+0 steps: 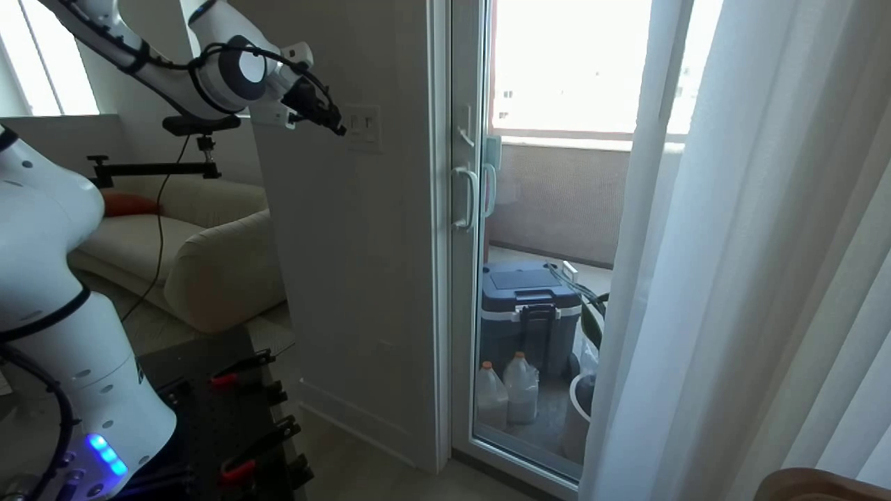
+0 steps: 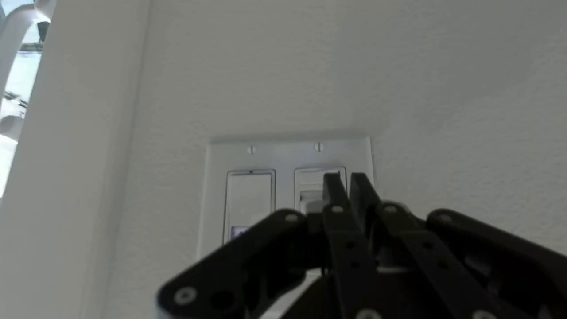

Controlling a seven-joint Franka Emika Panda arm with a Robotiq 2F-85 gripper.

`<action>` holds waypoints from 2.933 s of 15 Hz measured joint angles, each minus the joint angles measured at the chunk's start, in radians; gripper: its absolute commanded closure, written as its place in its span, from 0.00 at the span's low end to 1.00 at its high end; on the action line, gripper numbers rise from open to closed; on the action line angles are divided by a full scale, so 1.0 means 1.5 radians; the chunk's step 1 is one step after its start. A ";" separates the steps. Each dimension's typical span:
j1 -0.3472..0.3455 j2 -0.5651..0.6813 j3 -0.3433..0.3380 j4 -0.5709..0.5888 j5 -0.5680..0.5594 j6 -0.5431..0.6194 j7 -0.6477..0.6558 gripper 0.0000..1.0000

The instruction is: Turn on the left light switch

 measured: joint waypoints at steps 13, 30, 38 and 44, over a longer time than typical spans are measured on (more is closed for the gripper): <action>-0.193 -0.002 0.183 0.051 0.000 0.001 0.012 1.00; -0.263 -0.043 0.258 0.055 0.004 -0.002 0.055 1.00; -0.250 -0.038 0.242 0.069 0.004 -0.046 0.047 1.00; -0.192 -0.013 0.116 0.098 0.000 -0.161 -0.031 1.00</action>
